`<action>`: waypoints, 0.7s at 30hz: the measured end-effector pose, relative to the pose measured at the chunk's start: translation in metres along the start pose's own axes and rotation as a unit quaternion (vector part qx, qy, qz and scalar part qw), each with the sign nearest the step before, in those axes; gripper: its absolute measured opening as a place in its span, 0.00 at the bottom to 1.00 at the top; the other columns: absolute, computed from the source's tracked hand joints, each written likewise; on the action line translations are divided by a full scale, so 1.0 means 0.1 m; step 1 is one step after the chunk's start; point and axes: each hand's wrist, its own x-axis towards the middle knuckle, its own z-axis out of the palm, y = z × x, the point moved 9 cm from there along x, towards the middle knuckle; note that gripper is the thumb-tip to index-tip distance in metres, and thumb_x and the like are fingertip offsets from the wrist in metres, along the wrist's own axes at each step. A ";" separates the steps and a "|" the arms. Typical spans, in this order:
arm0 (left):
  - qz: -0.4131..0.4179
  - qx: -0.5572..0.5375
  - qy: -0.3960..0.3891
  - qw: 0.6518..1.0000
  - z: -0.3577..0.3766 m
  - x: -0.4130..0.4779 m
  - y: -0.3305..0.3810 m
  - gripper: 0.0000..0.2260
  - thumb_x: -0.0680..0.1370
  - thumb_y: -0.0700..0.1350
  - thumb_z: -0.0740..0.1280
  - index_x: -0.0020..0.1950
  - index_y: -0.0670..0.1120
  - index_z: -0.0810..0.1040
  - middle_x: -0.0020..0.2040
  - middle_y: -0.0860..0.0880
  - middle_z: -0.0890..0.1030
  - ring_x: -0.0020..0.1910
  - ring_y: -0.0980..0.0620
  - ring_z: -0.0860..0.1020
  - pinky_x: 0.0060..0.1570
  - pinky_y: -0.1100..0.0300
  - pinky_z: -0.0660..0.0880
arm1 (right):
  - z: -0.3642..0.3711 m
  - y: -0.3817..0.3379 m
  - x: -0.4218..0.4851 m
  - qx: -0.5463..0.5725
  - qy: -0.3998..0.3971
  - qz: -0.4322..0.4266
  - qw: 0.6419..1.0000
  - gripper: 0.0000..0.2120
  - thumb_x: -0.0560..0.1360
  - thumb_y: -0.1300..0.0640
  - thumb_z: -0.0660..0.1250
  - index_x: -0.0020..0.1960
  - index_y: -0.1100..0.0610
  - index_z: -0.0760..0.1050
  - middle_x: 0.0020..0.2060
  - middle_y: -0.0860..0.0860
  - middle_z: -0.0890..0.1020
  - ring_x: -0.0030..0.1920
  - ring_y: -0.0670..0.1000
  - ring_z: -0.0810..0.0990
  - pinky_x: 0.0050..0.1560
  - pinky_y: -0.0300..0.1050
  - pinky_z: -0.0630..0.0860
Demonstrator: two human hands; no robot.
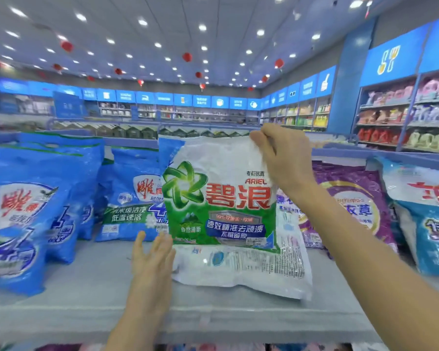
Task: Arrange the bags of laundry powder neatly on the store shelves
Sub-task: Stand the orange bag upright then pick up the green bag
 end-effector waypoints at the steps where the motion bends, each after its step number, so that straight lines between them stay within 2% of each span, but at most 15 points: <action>1: 0.061 0.079 0.019 0.995 -0.01 0.01 0.21 0.50 0.51 0.43 0.79 0.70 0.55 0.60 0.65 0.48 0.70 0.63 0.51 0.71 0.66 0.53 0.65 | 0.03 -0.02 0.01 0.020 0.008 -0.012 1.000 0.21 0.78 0.51 0.60 0.29 0.48 0.55 0.21 0.43 0.58 0.24 0.41 0.59 0.27 0.35 0.52; 2: 0.103 0.160 0.018 0.982 0.04 0.06 0.37 0.46 0.57 0.42 0.75 0.71 0.56 0.58 0.68 0.49 0.68 0.66 0.52 0.69 0.66 0.54 0.65 | 0.07 -0.04 0.02 0.041 0.017 -0.027 0.999 0.20 0.78 0.51 0.60 0.30 0.51 0.57 0.21 0.43 0.58 0.23 0.40 0.59 0.27 0.34 0.52; 4: 0.144 0.275 -0.025 0.950 0.22 0.22 0.56 0.45 0.61 0.41 0.76 0.73 0.54 0.57 0.68 0.52 0.68 0.65 0.54 0.69 0.63 0.55 0.67 | 0.16 -0.11 0.04 0.079 0.026 -0.056 0.995 0.18 0.77 0.49 0.58 0.31 0.52 0.59 0.21 0.42 0.57 0.23 0.39 0.58 0.27 0.33 0.52; 5: 0.141 0.313 -0.043 0.938 0.29 0.34 0.62 0.44 0.60 0.44 0.78 0.72 0.51 0.60 0.66 0.52 0.70 0.63 0.53 0.72 0.62 0.54 0.69 | 0.21 -0.14 0.06 0.088 0.026 -0.063 0.994 0.18 0.77 0.48 0.57 0.31 0.52 0.60 0.21 0.42 0.57 0.23 0.39 0.59 0.27 0.33 0.52; 7: 0.102 0.353 -0.068 0.928 0.36 0.53 0.69 0.46 0.50 0.57 0.80 0.64 0.45 0.70 0.57 0.47 0.79 0.52 0.49 0.79 0.57 0.49 0.75 | 0.30 -0.15 0.08 0.099 0.027 -0.060 0.993 0.18 0.77 0.46 0.56 0.31 0.53 0.63 0.21 0.42 0.58 0.23 0.39 0.59 0.27 0.37 0.52; 9: 0.045 0.318 -0.094 0.943 0.37 0.65 0.66 0.45 0.40 0.61 0.80 0.52 0.43 0.76 0.44 0.44 0.84 0.40 0.48 0.83 0.43 0.51 0.80 | 0.40 -0.13 0.06 0.129 0.028 -0.047 0.990 0.18 0.77 0.48 0.57 0.31 0.54 0.65 0.21 0.41 0.60 0.24 0.39 0.60 0.26 0.38 0.53; 11: -0.008 0.275 -0.119 0.954 0.42 0.68 0.56 0.32 0.48 0.54 0.82 0.47 0.43 0.78 0.39 0.43 0.84 0.33 0.47 0.83 0.33 0.55 0.80 | 0.54 -0.10 0.00 0.142 0.018 -0.029 0.989 0.18 0.77 0.50 0.59 0.31 0.55 0.66 0.22 0.41 0.61 0.24 0.42 0.61 0.25 0.40 0.55; 12: -0.026 0.274 -0.118 0.954 0.40 0.71 0.51 0.27 0.54 0.49 0.81 0.48 0.42 0.77 0.41 0.41 0.84 0.34 0.46 0.83 0.34 0.53 0.80 | 0.62 -0.09 -0.04 0.132 0.005 -0.018 0.991 0.18 0.77 0.50 0.60 0.31 0.56 0.66 0.22 0.42 0.62 0.24 0.44 0.62 0.26 0.42 0.56; 14: -0.026 0.270 -0.090 0.958 0.35 0.74 0.49 0.26 0.59 0.46 0.76 0.54 0.40 0.76 0.44 0.41 0.83 0.40 0.44 0.83 0.43 0.48 0.79 | 0.77 0.00 -0.10 0.117 -0.041 0.033 0.992 0.17 0.78 0.49 0.59 0.35 0.57 0.70 0.25 0.45 0.69 0.28 0.49 0.69 0.29 0.46 0.62; 16: -0.008 0.261 -0.070 0.963 0.28 0.78 0.53 0.27 0.62 0.46 0.74 0.57 0.39 0.76 0.43 0.43 0.84 0.43 0.44 0.82 0.46 0.48 0.78 | 0.86 0.21 -0.25 0.158 -0.090 0.149 0.972 0.15 0.79 0.47 0.56 0.47 0.57 0.74 0.39 0.47 0.77 0.40 0.50 0.75 0.40 0.49 0.70; 17: 0.002 0.255 -0.063 0.965 0.25 0.80 0.58 0.21 0.65 0.45 0.73 0.56 0.39 0.77 0.41 0.45 0.84 0.41 0.46 0.82 0.42 0.51 0.79 | 0.85 0.31 -0.36 0.184 -0.100 0.188 0.959 0.15 0.79 0.46 0.55 0.53 0.56 0.72 0.45 0.47 0.77 0.44 0.48 0.75 0.44 0.48 0.71; 18: 0.014 0.247 -0.053 0.967 0.19 0.83 0.65 0.13 0.69 0.42 0.71 0.52 0.40 0.78 0.37 0.48 0.85 0.37 0.49 0.83 0.36 0.55 0.79 | 0.83 0.35 -0.49 0.187 -0.114 0.196 0.956 0.14 0.79 0.46 0.56 0.55 0.55 0.71 0.47 0.46 0.76 0.45 0.47 0.74 0.45 0.46 0.71; 19: 0.026 0.236 -0.037 0.971 0.11 0.86 0.74 0.05 0.73 0.40 0.68 0.48 0.43 0.79 0.33 0.51 0.84 0.34 0.51 0.82 0.32 0.58 0.78 | 0.83 0.34 -0.62 0.155 -0.141 0.169 0.963 0.13 0.78 0.46 0.57 0.54 0.54 0.70 0.47 0.45 0.76 0.45 0.46 0.74 0.45 0.43 0.70; 21: 0.067 0.223 0.003 0.973 -0.02 0.91 1.01 0.04 0.75 0.39 0.67 0.44 0.48 0.78 0.30 0.56 0.83 0.34 0.55 0.81 0.33 0.60 0.77 | 0.98 0.11 -1.00 0.072 -0.278 0.079 0.954 0.12 0.76 0.44 0.61 0.53 0.51 0.72 0.47 0.44 0.77 0.47 0.46 0.74 0.45 0.40 0.68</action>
